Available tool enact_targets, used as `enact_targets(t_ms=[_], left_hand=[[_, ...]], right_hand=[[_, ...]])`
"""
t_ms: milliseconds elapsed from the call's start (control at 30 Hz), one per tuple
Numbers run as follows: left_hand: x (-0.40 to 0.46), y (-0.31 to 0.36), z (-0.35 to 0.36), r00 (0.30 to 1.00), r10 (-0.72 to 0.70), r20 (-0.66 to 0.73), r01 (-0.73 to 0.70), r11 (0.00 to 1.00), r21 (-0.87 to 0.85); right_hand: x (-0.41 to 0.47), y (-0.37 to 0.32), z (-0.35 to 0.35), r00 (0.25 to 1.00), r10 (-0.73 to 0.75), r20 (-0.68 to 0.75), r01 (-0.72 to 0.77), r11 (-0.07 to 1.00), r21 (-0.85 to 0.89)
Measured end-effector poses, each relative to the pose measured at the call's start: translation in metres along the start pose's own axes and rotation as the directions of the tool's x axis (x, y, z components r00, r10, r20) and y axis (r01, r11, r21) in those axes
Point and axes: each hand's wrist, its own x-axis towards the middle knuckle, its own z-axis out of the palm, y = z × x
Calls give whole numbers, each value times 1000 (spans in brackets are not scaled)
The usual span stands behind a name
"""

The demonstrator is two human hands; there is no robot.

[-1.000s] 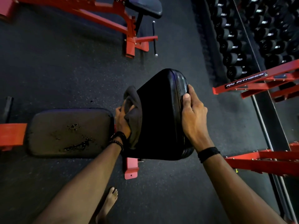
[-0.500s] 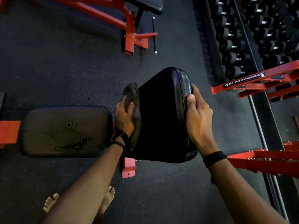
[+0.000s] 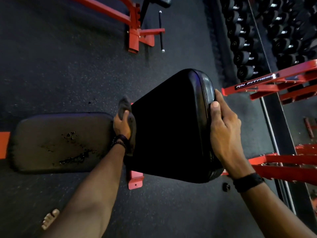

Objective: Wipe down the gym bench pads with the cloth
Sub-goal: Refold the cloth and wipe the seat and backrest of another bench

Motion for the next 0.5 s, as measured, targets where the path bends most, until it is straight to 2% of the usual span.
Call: enact_targets(t_ms=[133, 200, 267, 300, 367, 433, 467, 500], left_hand=[[-3, -20, -16, 995, -91, -41, 92, 995, 26], [-48, -25, -17, 997, -48, -66, 46, 998, -36], [-101, -24, -20, 999, 32, -30, -34, 996, -85], [-127, -20, -20, 996, 94, -7, -94, 993, -78], [-170, -4, -12, 949, 307, 67, -301, 950, -84], [-182, 21, -1, 834, 535, 135, -528, 845, -80], [-173, 27, 4, 773, 613, 166, -613, 788, -52], [-156, 26, 8, 744, 642, 187, -650, 759, -19]], right_hand=[[0, -2, 1, 1000, 15, 5, -15, 1000, 17], [0, -1, -1, 999, 35, 9, -36, 999, 14], [-1, -3, -3, 999, 52, 8, -52, 998, 17], [-2, -4, -4, 999, 52, 10, -52, 998, 26], [-3, -5, -4, 999, 38, 7, -38, 998, 51], [-2, -4, -4, 1000, 20, 3, -21, 998, 61], [-1, -2, -3, 1000, 21, 2, -21, 998, 55], [1, -1, -2, 1000, 25, -1, -25, 999, 44]])
